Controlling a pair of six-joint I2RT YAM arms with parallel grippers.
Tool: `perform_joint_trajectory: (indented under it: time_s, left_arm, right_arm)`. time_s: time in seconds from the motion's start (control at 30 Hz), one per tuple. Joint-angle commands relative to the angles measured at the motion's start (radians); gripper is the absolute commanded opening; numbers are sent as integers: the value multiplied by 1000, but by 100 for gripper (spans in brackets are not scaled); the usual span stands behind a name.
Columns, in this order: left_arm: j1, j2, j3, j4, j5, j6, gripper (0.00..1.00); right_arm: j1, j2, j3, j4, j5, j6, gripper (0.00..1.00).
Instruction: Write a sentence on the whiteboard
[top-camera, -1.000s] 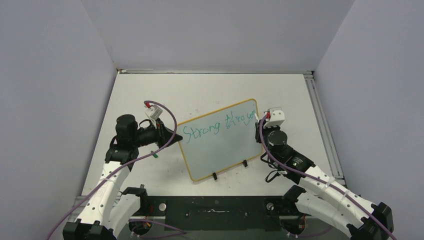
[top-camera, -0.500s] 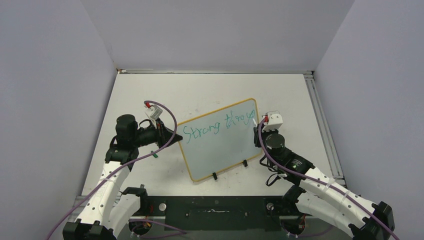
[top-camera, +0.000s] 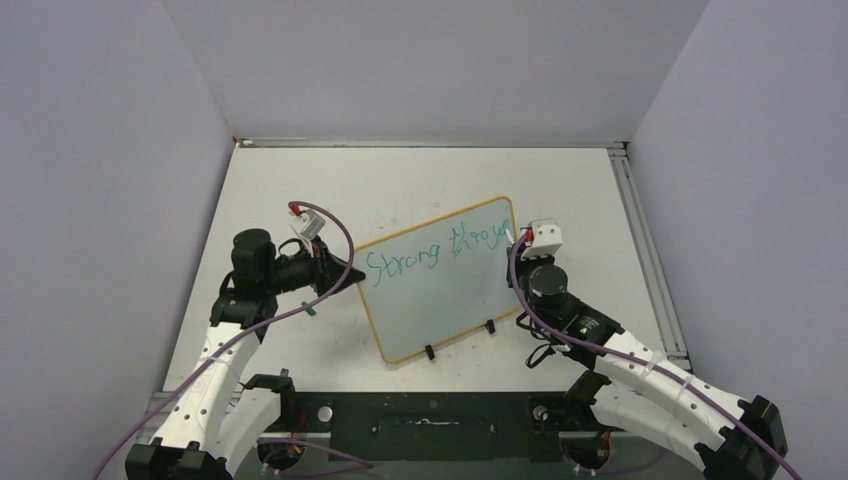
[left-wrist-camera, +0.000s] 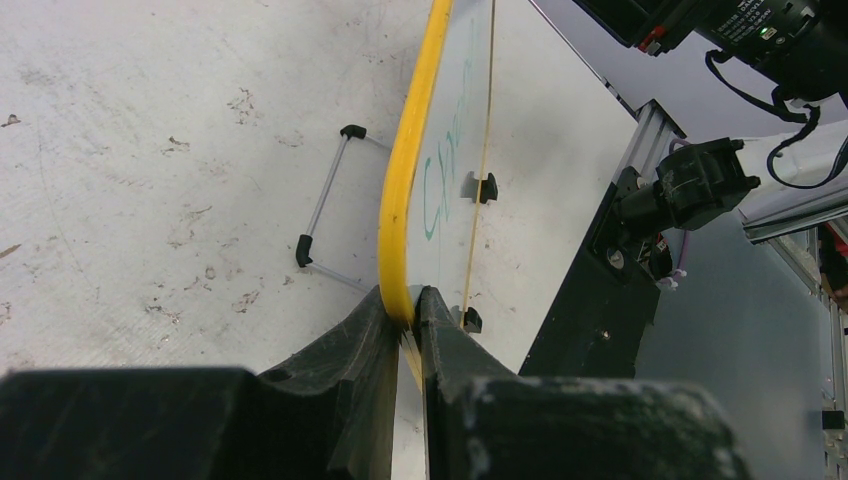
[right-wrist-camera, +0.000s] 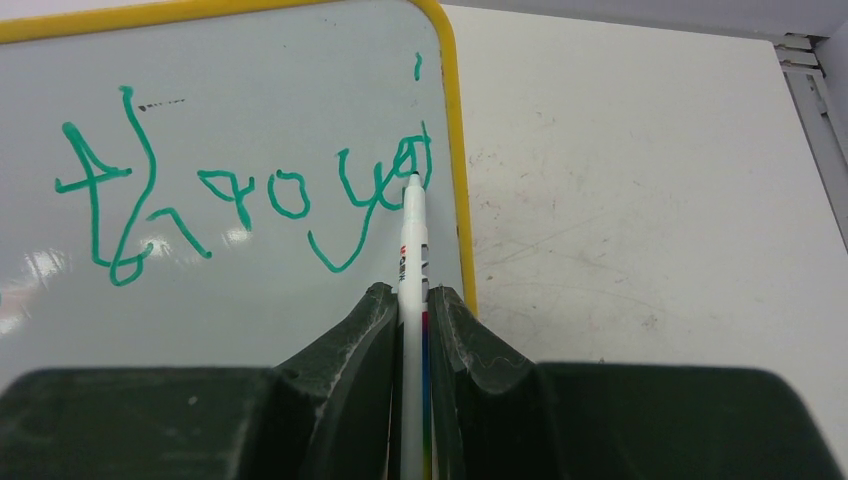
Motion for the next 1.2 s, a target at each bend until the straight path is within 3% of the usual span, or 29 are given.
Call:
perform_joint_trajectory:
  time_s: [0.0, 1.17]
  left_arm:
    - [-5, -13, 7, 37, -11, 32, 0]
    - [-4, -15, 7, 35, -10, 32, 0]
  right_arm:
    - [2, 17, 29, 64, 44, -28, 5]
    - [-15, 0, -3, -66, 42, 68, 5]
